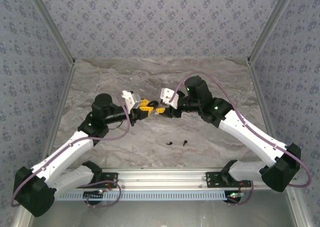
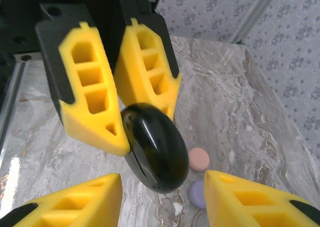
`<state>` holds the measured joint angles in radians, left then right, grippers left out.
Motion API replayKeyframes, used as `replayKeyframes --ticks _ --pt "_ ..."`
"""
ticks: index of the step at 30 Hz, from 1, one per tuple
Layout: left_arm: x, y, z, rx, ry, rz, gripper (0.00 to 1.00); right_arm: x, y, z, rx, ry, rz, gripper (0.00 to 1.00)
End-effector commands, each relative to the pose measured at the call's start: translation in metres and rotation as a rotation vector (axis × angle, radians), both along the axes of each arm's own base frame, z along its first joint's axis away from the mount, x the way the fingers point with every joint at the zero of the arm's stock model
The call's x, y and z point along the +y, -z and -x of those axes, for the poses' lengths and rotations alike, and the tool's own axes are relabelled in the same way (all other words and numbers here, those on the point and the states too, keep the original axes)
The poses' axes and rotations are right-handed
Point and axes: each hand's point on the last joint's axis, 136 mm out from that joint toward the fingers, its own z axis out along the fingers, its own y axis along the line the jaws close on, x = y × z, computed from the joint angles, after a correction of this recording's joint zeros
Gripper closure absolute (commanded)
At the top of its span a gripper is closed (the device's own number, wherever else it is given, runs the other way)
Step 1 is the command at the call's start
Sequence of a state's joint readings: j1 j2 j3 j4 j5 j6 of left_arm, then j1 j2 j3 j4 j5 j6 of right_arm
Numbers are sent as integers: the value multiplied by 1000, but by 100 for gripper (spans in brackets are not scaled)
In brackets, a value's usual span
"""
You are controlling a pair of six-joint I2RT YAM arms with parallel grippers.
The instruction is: Insert the wireless bluetooth earbuds into the charging case
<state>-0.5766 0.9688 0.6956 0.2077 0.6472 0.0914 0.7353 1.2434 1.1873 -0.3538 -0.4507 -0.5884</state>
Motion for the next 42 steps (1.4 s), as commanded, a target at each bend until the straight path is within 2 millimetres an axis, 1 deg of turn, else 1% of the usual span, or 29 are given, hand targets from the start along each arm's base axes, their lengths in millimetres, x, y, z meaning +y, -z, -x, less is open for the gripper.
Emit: replayKeyframes --ticks 1,6,11,18,21,24,29,38,42 --pt "-2 -14 10 -87 47 -2 100 1 -6 14 7 -89 23 52" --pt "-2 -11 11 -109 55 -20 100 3 -1 16 38 -119 68 53" --pt "-3 -12 13 -103 69 -22 100 6 2 6 16 -84 86 53" --pt "-3 -10 14 -93 78 -25 100 7 -6 -9 -16 -20 67 52" --pt "-3 -8 14 -90 79 -32 100 6 -11 -12 -21 -9 56 52" --pt "-3 -7 14 -86 78 -37 100 8 -14 -6 -9 -41 40 54" --pt "-3 -8 13 -89 73 -37 100 11 -8 5 29 -101 48 54" --pt "-3 -10 13 -95 71 -38 100 15 5 8 65 -127 82 53" --pt "-3 -10 13 -96 70 -38 100 17 8 9 81 -139 95 55"
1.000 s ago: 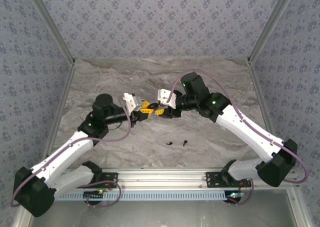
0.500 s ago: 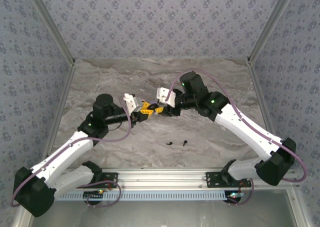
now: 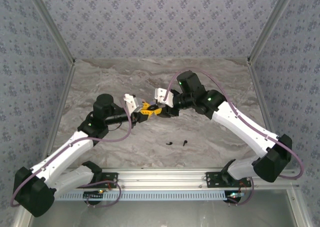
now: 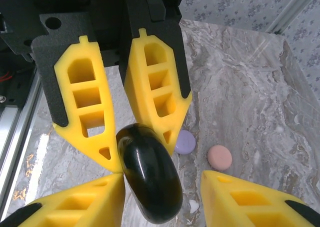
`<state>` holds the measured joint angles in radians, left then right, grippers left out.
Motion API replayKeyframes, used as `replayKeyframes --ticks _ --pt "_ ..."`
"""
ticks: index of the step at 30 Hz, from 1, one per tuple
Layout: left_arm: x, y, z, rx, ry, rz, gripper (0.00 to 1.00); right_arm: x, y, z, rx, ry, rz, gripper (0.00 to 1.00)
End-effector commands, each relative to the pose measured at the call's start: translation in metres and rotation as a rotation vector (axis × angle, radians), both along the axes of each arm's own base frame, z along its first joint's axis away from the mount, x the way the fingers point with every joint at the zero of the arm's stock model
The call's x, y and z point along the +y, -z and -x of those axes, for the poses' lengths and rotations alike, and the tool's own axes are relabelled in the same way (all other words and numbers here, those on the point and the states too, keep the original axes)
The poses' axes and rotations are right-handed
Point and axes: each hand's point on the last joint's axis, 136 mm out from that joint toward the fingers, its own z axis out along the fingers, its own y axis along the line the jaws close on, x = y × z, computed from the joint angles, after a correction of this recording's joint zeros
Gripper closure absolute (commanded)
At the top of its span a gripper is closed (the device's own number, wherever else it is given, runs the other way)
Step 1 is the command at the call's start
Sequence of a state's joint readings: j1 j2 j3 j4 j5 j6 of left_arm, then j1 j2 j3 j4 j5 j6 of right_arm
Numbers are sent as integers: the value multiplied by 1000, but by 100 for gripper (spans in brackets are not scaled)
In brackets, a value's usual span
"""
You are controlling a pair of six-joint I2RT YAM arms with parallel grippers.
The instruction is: Insert the wireless bluetooth earbuds into the charging case
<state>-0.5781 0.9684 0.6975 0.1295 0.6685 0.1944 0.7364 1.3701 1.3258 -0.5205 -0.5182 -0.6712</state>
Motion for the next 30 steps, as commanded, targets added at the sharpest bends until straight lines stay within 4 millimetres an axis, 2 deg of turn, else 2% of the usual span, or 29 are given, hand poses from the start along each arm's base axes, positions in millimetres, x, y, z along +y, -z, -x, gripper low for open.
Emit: replayKeyframes --ticks 1,3,8,10,12,17,19,30 --pt "-3 -24 6 -63 35 32 100 4 -6 8 18 -43 0 55" --pt "-3 -25 6 -65 32 30 100 4 -7 8 21 -47 0 58" --pt "-2 -24 5 -63 26 28 100 3 -8 10 22 -48 1 71" --pt "-2 -23 4 -61 22 27 96 2 -9 11 22 -49 0 72" --pt "-2 -23 4 -61 18 25 90 2 -11 11 19 -50 -3 72" --pt "-1 -19 3 -52 14 21 69 1 -12 12 18 -49 -4 72" --pt "-1 -17 3 -48 11 17 65 0 -13 12 17 -48 -4 72" --pt "-1 -8 3 -25 11 1 62 -1 -11 12 19 -44 0 72"
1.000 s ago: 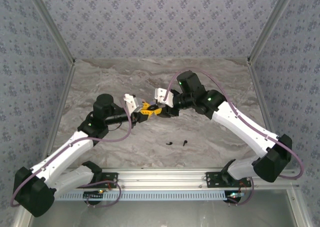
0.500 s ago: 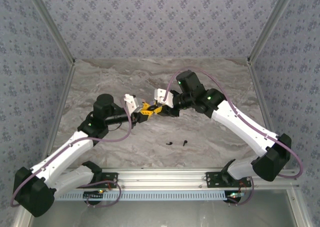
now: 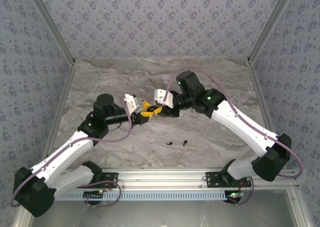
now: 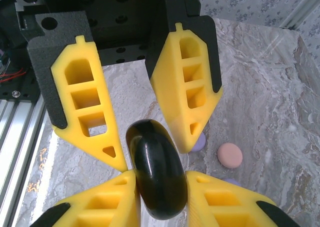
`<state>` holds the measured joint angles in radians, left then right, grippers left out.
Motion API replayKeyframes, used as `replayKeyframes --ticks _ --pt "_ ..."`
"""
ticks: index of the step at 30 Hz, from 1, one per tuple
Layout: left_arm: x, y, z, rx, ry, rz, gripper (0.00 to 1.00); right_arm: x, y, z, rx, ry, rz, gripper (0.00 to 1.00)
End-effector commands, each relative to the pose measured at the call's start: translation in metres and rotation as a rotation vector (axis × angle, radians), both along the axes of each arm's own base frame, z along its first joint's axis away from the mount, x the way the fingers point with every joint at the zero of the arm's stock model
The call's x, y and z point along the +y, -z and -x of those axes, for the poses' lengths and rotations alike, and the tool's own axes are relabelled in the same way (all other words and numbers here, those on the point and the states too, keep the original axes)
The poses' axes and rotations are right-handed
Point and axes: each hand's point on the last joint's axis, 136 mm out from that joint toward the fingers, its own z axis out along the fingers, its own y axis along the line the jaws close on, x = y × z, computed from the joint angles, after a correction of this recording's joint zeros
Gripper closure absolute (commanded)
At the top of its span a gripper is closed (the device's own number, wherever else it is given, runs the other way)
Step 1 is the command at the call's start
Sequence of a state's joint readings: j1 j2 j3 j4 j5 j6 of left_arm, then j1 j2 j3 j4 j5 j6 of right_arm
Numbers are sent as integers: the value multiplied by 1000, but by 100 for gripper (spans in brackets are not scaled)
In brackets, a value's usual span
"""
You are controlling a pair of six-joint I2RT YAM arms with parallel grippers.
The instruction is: Insert the wireless bluetooth earbuds into the charging case
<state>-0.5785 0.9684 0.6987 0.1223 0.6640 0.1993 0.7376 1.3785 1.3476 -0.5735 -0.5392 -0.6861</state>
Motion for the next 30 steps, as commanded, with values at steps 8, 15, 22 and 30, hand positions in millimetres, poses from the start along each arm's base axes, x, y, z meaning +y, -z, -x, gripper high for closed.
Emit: replayKeyframes --ticks 8,15,22,30 --pt "0 -4 5 -20 16 -1 62 -2 -13 4 -21 -9 -13 73" --pt "2 -4 7 -21 9 -2 61 -5 -12 4 -20 -4 -13 73" --pt "1 -3 6 -19 10 2 61 -3 -13 8 -1 -16 -24 72" --pt "-1 1 3 -5 11 -6 61 -3 -14 10 5 -21 -29 72"
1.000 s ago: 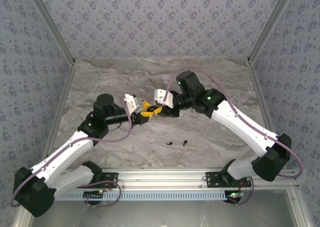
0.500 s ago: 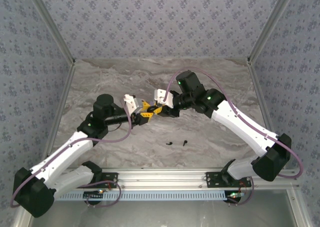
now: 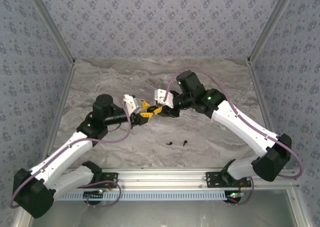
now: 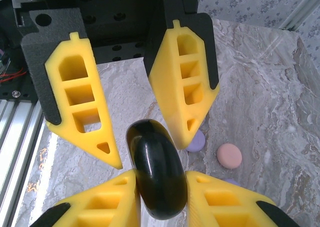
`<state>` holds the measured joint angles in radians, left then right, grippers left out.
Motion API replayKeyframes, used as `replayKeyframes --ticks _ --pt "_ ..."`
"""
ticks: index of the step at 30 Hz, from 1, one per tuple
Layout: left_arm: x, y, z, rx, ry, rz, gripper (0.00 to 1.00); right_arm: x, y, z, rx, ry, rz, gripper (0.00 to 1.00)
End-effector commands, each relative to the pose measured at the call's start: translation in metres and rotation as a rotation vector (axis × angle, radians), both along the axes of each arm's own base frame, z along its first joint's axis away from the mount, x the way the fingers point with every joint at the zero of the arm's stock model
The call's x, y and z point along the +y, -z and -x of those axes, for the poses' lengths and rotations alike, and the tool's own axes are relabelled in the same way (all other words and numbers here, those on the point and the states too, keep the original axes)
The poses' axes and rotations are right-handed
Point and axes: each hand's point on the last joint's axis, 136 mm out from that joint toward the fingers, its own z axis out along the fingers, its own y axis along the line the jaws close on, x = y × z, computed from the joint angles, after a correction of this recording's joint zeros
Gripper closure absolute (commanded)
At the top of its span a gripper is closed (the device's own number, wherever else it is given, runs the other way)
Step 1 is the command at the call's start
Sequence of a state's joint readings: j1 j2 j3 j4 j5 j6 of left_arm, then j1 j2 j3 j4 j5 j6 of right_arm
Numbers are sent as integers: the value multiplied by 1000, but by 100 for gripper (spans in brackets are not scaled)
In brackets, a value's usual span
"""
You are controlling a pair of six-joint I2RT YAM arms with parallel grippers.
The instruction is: Insert the wireless bluetooth earbuds into the charging case
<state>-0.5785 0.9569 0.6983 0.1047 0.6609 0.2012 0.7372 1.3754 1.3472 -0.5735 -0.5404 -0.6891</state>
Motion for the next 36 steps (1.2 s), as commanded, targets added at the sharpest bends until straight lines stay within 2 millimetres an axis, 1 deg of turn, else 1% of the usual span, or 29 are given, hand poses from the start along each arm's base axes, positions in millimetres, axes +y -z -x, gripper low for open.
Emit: replayKeyframes --ticks 1,5,9,12,15,19,23,26,29,36 --pt "-3 2 1 -6 13 -3 61 -3 -12 9 11 -19 -26 73" --pt "-4 3 0 -1 12 -6 61 -2 -13 10 12 -23 -29 73" --pt "-5 3 -1 -1 13 -6 63 -2 -12 10 20 -27 -30 72" --pt "-5 3 -2 1 13 -5 67 0 -10 11 27 -32 -30 72" --pt "-5 4 -2 4 12 -6 73 0 -10 10 28 -27 -29 72" --pt "-5 2 -2 1 9 -3 83 0 -12 6 22 -9 -24 68" --pt "-5 0 -2 1 10 0 88 -3 -12 3 15 17 -17 64" --pt "-5 0 -2 5 12 3 90 -5 -11 0 9 39 -15 53" --pt "-5 -1 -1 8 14 6 90 -4 -10 -3 0 55 -15 47" --pt "-6 -1 1 7 20 7 91 -2 -10 -14 -14 98 -15 46"
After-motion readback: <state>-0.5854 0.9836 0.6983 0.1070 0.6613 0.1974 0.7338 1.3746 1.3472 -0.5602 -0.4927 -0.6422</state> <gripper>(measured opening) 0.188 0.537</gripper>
